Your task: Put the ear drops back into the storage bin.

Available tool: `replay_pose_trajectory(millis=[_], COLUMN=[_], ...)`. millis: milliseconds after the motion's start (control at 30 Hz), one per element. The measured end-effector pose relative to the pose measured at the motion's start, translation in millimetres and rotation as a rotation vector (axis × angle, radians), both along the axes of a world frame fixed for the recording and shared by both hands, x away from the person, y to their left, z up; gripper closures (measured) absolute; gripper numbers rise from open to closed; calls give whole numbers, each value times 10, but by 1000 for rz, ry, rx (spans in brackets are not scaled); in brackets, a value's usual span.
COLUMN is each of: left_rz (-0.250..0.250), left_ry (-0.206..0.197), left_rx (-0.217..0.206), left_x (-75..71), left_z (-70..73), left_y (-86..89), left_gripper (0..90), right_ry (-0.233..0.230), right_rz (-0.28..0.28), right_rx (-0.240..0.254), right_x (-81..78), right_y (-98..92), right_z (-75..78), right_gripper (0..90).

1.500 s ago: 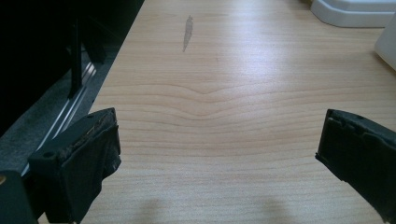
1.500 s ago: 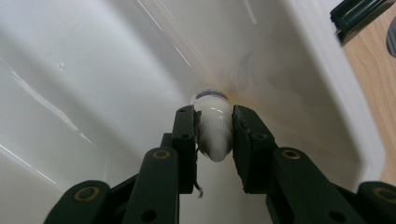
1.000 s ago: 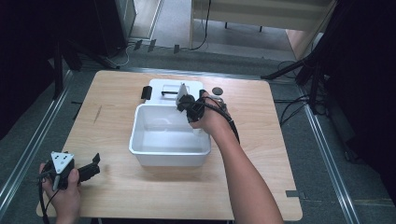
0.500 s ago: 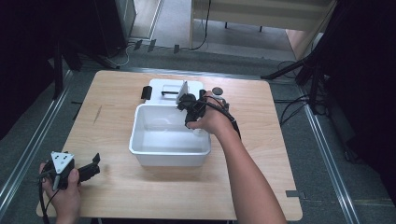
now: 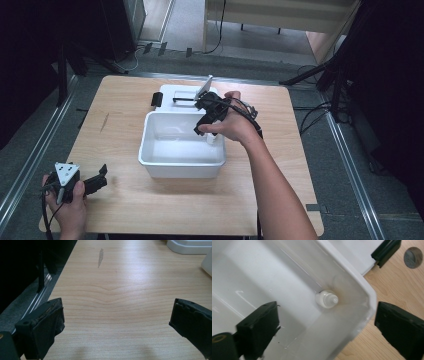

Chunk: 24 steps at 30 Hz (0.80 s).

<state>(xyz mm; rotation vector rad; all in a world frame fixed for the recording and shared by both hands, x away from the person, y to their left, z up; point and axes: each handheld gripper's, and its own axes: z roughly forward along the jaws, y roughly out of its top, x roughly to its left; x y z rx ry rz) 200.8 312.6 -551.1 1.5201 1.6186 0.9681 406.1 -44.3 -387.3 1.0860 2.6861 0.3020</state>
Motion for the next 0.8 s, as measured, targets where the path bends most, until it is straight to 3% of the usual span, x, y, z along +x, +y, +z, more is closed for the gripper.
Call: replay_pose_trajectory(millis=[300, 800], left_rz=[4, 3], left_ry=[-1, 3], left_rx=[3, 6], left_x=[2, 0], left_z=[-2, 0], left_y=[-7, -7], left_gripper=[0, 0], right_ry=[-38, -47], right_rz=[-75, -196], right_rx=[38, 49], right_x=[7, 7], right_y=[-298, -822], right_z=[107, 57], right_gripper=[0, 0])
